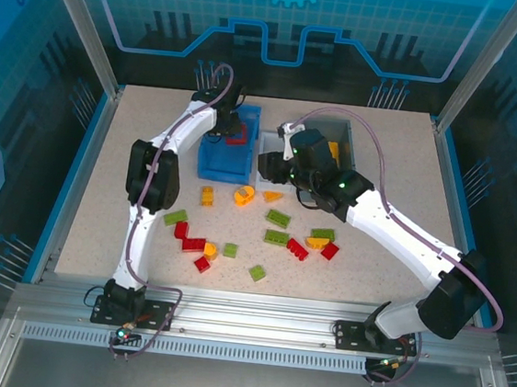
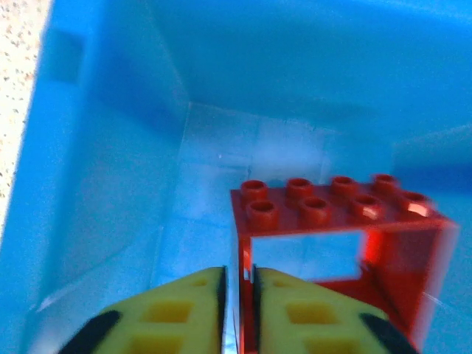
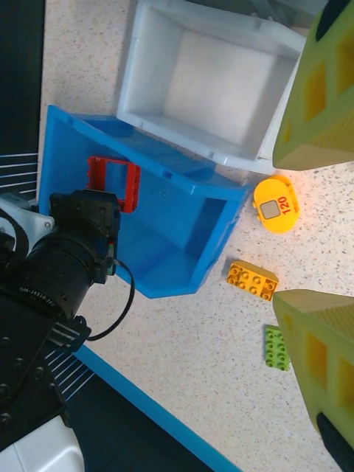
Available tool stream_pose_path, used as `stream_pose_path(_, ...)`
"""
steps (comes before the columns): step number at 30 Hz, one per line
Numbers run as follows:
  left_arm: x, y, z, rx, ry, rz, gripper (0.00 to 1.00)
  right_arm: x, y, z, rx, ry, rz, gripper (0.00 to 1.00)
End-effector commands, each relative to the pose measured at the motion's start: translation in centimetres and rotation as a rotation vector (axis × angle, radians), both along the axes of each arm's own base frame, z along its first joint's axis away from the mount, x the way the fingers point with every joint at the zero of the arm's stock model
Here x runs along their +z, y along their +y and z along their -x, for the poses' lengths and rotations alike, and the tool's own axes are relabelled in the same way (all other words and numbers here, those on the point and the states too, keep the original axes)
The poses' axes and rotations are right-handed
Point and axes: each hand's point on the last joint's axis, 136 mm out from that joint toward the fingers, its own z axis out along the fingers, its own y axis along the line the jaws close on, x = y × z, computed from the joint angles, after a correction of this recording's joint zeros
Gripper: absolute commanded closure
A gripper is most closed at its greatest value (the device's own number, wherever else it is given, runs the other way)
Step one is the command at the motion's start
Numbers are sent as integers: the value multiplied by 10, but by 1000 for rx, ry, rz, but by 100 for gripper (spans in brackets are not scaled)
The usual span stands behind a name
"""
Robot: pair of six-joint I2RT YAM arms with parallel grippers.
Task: Sort the legos into containers by color
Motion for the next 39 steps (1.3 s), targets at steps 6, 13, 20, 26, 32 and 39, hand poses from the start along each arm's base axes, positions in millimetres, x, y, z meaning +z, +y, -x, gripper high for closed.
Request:
stream_pose_path(6, 51, 0, 10, -14, -48, 47, 67, -29, -32, 13, -87, 94, 50, 52)
stream_pose_path(13, 118, -13, 64, -48, -147, 133, 61, -88, -70, 49, -78, 214, 240, 51)
stream_pose_path(20, 138, -64, 196, -180, -214, 302, 52, -150, -58, 57, 155, 299, 447, 31)
stream_pose_path(26, 123, -79, 297, -202, -231, 535, 44, -190, -41, 35, 268, 354, 577, 25)
stream_pose_path(32, 111, -53, 346, -157, -214, 567, 43, -214, -31, 19, 306, 382, 644, 23)
stream_pose_path(39, 123, -47, 347, -171, -239, 538, 43, -239, -30, 16, 312, 435, 687, 29)
